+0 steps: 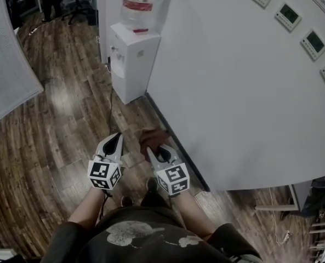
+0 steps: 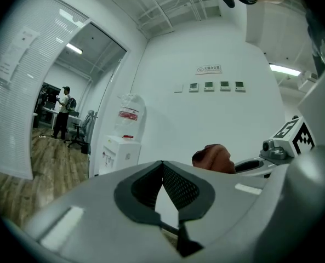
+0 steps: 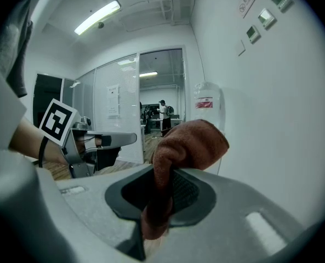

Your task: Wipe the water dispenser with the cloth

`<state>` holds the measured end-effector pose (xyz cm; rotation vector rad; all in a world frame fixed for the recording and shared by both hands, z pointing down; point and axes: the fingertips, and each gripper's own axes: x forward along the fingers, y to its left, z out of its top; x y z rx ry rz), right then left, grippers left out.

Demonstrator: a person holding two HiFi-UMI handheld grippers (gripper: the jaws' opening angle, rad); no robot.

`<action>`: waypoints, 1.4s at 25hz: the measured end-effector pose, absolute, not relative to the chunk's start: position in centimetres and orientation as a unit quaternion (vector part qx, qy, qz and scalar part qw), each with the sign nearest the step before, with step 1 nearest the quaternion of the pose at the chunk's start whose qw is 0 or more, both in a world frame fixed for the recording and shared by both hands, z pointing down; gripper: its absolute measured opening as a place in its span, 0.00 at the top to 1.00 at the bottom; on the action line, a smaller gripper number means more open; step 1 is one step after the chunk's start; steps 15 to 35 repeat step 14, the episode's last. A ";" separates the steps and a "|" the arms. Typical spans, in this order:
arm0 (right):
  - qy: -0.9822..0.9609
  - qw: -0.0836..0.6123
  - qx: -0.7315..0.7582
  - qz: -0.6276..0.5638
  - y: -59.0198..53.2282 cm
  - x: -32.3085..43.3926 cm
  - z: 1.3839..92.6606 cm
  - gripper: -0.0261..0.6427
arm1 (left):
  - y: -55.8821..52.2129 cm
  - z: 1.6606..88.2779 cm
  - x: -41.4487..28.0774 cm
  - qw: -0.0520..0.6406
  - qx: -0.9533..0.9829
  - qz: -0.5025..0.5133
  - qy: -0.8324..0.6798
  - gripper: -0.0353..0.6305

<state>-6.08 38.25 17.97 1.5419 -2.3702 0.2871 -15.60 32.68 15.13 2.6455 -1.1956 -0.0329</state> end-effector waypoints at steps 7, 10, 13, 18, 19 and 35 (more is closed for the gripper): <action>-0.828 0.157 0.532 0.084 37.6 -7.0 17.3 0.88 | 32.3 14.6 -17.7 0.119 0.899 -0.022 -0.422 0.92; -0.828 0.155 0.532 0.083 37.1 -7.4 17.0 0.88 | 31.8 14.6 -18.5 0.115 0.897 -0.019 -0.427 0.92; -0.830 0.154 0.529 0.083 36.7 -8.0 16.8 0.88 | 31.4 14.4 -19.4 0.112 0.893 -0.020 -0.435 0.92; -0.831 0.153 0.528 0.083 36.6 -8.2 16.8 0.88 | 31.2 14.3 -19.6 0.112 0.892 -0.021 -0.437 0.92; -0.831 0.153 0.528 0.083 36.6 -8.2 16.8 0.88 | 31.2 14.3 -19.6 0.112 0.892 -0.021 -0.437 0.92; -0.831 0.153 0.528 0.083 36.6 -8.2 16.8 0.88 | 31.2 14.3 -19.6 0.112 0.892 -0.021 -0.437 0.92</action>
